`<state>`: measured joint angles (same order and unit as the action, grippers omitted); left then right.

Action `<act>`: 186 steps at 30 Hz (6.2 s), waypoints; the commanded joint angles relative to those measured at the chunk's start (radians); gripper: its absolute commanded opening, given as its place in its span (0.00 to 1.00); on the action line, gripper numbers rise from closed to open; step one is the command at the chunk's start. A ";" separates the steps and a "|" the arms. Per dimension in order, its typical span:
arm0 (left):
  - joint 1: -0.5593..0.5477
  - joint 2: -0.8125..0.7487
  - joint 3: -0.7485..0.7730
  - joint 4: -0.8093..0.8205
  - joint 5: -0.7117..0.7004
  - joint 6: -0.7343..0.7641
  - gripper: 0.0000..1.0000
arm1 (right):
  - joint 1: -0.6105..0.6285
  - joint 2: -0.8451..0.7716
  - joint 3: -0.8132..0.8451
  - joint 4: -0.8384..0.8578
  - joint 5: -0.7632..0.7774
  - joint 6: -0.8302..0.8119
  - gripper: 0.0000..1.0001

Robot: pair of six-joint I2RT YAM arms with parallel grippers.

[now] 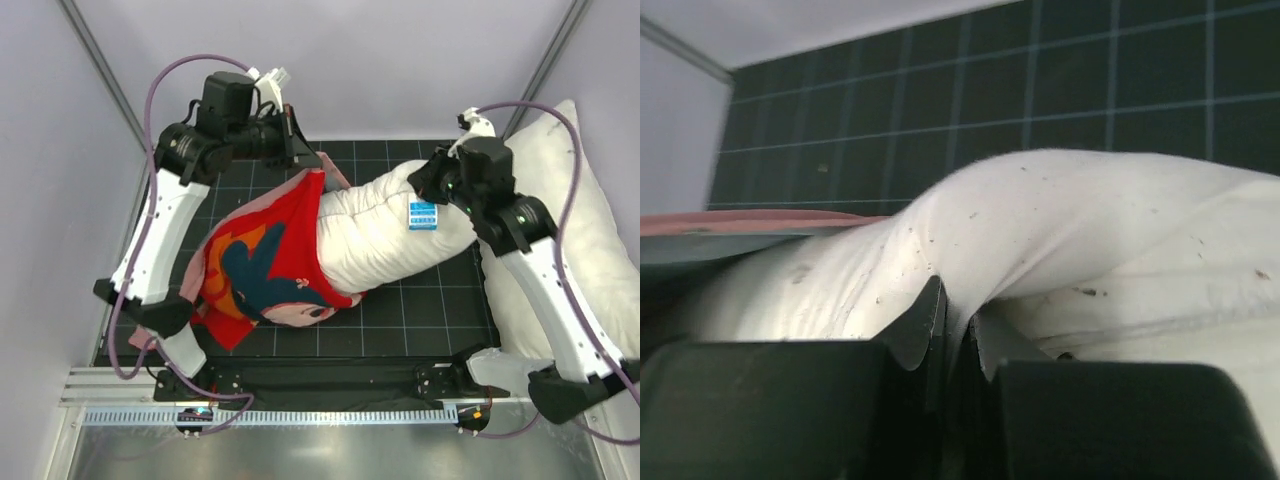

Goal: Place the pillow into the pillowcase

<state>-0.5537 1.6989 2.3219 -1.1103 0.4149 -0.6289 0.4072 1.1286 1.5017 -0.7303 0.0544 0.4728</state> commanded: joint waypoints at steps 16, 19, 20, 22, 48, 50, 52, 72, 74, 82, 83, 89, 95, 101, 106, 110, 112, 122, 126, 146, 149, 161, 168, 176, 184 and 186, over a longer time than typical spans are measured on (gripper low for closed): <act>0.024 0.361 0.017 0.323 -0.374 0.238 0.00 | -0.120 0.445 -0.035 0.083 0.054 -0.007 0.08; 0.012 0.341 0.011 0.381 -0.246 0.241 0.00 | -0.128 0.462 -0.084 0.100 0.076 0.013 0.11; 0.006 0.315 0.007 0.394 -0.243 0.253 0.00 | -0.130 0.455 -0.150 0.142 0.067 0.013 0.13; -0.021 0.289 0.005 0.429 -0.245 0.285 0.01 | -0.136 0.435 -0.208 0.178 0.021 0.027 0.14; -0.336 -0.231 -0.340 0.199 -0.658 0.207 1.00 | -0.245 0.192 -0.316 0.173 -0.140 -0.034 0.97; -0.420 -0.263 -0.455 0.164 -0.750 0.138 1.00 | -0.245 0.206 -0.313 0.190 -0.154 -0.025 0.97; -0.483 -0.301 -0.566 0.159 -0.821 0.085 0.97 | -0.245 0.223 -0.310 0.203 -0.172 -0.017 0.97; -0.520 -0.160 -0.661 -0.002 -1.187 -0.054 0.16 | -0.245 0.208 -0.319 0.206 -0.179 -0.036 0.88; -0.520 -0.185 -0.653 0.003 -1.127 -0.032 0.12 | -0.245 0.204 -0.313 0.198 -0.173 -0.039 0.87; -0.502 -0.341 -0.702 0.075 -0.851 0.051 0.00 | -0.246 0.151 -0.242 0.117 -0.100 -0.101 1.00; -0.479 -0.360 -0.713 0.093 -0.829 0.054 0.00 | -0.246 0.134 -0.232 0.111 -0.097 -0.130 1.00; -0.370 -0.424 -0.795 0.156 -0.677 0.066 0.01 | -0.246 -0.036 -0.193 0.106 -0.231 -0.145 1.00; -0.359 -0.371 -0.826 0.253 -0.601 0.087 0.00 | -0.246 -0.191 -0.183 0.071 -0.356 -0.134 1.00; -0.354 -0.300 -0.826 0.290 -0.605 0.084 0.00 | -0.245 -0.271 -0.248 -0.050 -0.406 -0.132 1.00; -0.356 -0.329 -0.846 0.303 -0.594 0.072 0.00 | -0.245 -0.277 -0.405 0.032 -0.450 -0.146 1.00; -0.354 -0.364 -0.836 0.308 -0.558 0.058 0.00 | -0.245 -0.155 -0.482 0.166 -0.386 -0.123 0.99; -0.354 -0.377 -0.825 0.319 -0.535 0.054 0.00 | -0.239 -0.095 -0.503 0.219 -0.375 -0.108 0.98; -0.382 0.003 -0.368 0.392 -0.314 0.034 0.00 | 0.125 0.102 -0.503 0.511 -0.332 0.041 0.04; -0.327 0.217 0.175 0.156 -0.279 0.048 0.00 | 0.274 -0.030 -0.479 0.500 -0.254 0.075 0.04; -0.156 0.094 -0.285 0.225 -0.152 0.109 0.02 | 0.294 -0.062 -0.583 0.243 0.038 0.124 0.04; -0.227 0.061 -0.279 0.130 -0.312 0.190 0.17 | 0.253 -0.064 -0.620 0.250 0.012 0.112 0.05; -0.442 -0.214 -0.568 -0.080 -0.982 0.218 0.99 | 0.254 -0.289 -0.673 0.230 -0.143 0.032 0.47; -0.390 -0.329 -0.843 0.021 -0.891 0.233 1.00 | 0.271 -0.377 -0.715 0.296 -0.292 0.039 0.54; -0.328 -0.269 -0.931 0.090 -0.755 0.256 0.69 | 0.384 -0.343 -0.644 0.250 -0.265 0.056 0.63; -0.331 -0.341 -0.915 0.021 -0.742 0.204 0.00 | 0.518 -0.305 -0.568 0.184 -0.172 0.044 0.68; -0.336 -0.392 -0.914 0.004 -0.706 0.196 0.00 | 0.563 -0.287 -0.534 0.151 -0.153 0.035 0.75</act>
<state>-0.8841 1.4204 1.3918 -1.0779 -0.3435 -0.4072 0.9218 0.8268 0.8925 -0.5430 -0.1406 0.5232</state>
